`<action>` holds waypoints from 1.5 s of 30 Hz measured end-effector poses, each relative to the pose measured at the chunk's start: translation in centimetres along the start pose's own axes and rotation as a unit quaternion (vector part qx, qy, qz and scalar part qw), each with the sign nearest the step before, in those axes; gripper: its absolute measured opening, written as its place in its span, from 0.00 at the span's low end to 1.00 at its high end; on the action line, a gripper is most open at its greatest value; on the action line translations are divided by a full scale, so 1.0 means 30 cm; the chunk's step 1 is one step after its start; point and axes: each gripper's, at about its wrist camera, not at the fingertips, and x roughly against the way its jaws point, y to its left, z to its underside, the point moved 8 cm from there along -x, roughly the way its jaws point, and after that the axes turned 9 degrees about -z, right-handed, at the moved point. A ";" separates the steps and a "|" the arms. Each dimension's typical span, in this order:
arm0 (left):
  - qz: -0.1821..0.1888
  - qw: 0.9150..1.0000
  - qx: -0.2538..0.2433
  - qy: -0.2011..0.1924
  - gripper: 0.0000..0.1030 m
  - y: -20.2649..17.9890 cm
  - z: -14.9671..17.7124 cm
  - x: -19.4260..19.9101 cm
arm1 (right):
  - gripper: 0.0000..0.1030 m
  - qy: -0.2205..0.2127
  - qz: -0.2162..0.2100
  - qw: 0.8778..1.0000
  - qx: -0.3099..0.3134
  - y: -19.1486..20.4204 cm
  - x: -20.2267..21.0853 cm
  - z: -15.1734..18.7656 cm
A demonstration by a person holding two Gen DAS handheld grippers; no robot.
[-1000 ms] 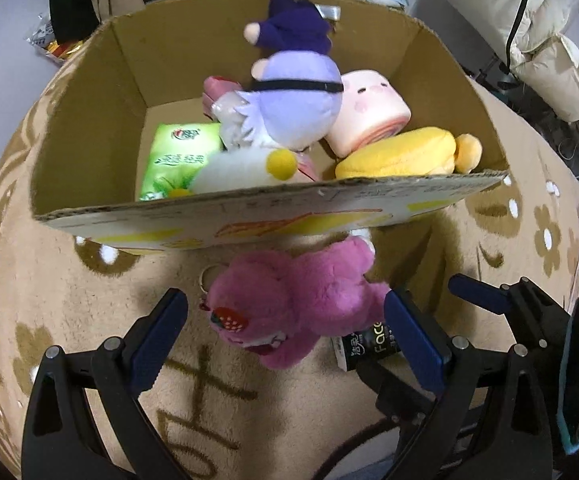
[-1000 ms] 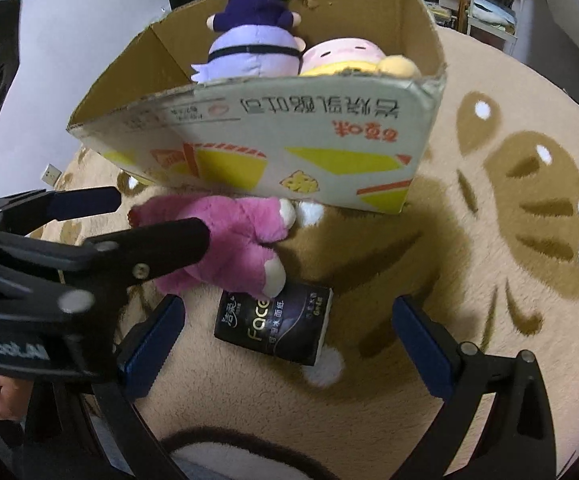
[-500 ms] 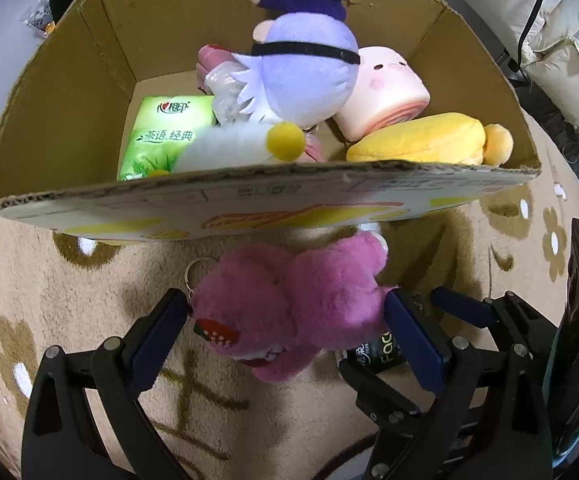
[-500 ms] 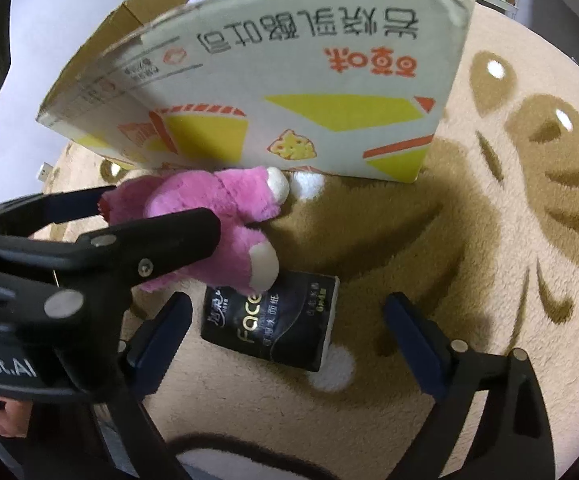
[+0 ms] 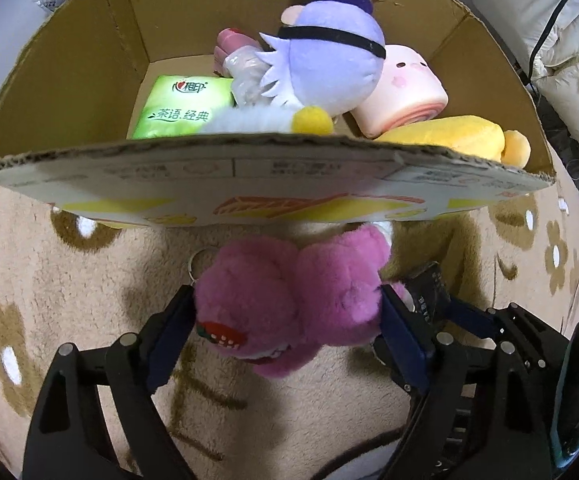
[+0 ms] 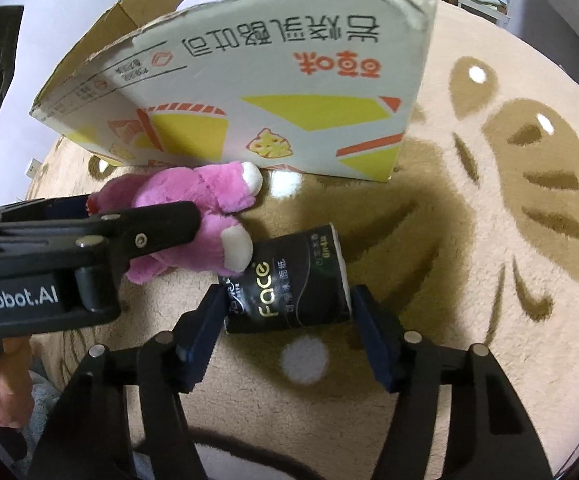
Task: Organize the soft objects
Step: 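Grasp the pink strawberry bear with the left tool while the right tool grasps the black 'Face' tissue pack, then lift the bear with the left tool while the right tool carries the tissue pack over the box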
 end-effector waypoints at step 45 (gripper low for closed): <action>-0.119 0.973 0.050 -0.193 0.85 0.143 0.126 0.478 | 0.18 -0.190 -0.015 0.981 0.047 0.076 0.415 -0.037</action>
